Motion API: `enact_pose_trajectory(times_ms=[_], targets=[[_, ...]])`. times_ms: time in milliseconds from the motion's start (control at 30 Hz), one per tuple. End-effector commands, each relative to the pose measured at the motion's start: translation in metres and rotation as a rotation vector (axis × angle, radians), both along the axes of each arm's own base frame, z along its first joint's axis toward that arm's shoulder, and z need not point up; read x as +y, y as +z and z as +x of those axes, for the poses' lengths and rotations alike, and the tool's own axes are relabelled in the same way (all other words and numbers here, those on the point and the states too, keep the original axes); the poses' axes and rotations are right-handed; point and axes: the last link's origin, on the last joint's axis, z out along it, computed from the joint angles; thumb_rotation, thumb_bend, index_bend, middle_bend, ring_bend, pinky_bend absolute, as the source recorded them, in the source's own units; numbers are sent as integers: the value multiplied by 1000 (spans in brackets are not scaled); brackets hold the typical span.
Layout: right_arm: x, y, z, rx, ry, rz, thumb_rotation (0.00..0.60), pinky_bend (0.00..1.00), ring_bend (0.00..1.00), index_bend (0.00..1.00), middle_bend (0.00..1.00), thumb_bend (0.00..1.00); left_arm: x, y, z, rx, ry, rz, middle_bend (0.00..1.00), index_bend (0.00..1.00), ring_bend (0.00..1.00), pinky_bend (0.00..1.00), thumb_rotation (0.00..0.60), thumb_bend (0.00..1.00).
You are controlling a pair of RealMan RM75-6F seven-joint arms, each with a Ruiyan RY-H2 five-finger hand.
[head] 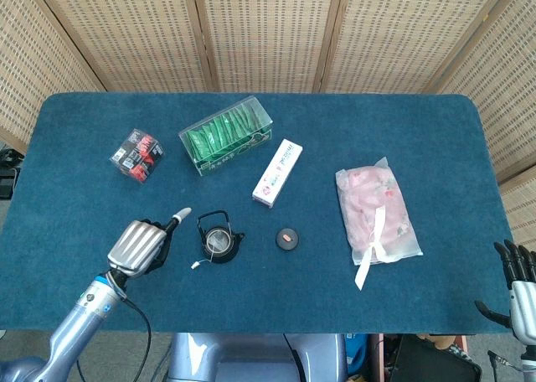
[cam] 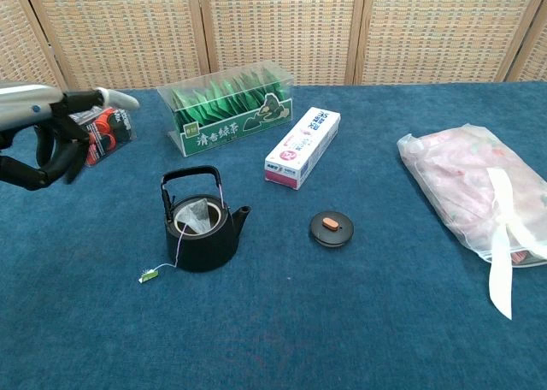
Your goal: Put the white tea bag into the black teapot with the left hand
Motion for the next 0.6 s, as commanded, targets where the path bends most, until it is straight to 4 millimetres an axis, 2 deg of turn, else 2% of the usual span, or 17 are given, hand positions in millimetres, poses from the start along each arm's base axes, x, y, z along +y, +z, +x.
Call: enact_pose_trajectory(times_ms=[33,100,200,300,433,600], targets=[[-2,-1,2,2,13,6,600,82,28,74,128,170,-15,10,-23,-61,37,112,293,19,284,282,600,613],[-4,-2,4,1,24,14,600,82,28,74,128,170,-25,15,-36,-85,55,165,172,19,150,168,600,557],[-6,-3,7,3,42,24,600,81,28,74,127,171,-35,22,-49,-111,84,215,58,18,35,53,600,504],[-10,-5,10,5,65,36,600,81,28,74,126,170,-47,29,-61,-157,90,288,2,18,0,1,600,446],[-13,-9,17,10,105,56,600,81,28,74,125,170,-67,38,-81,-152,108,382,0,16,0,0,600,417],[-15,-12,20,11,118,62,600,81,28,74,125,170,-80,42,-87,-170,124,417,0,15,0,0,600,417]])
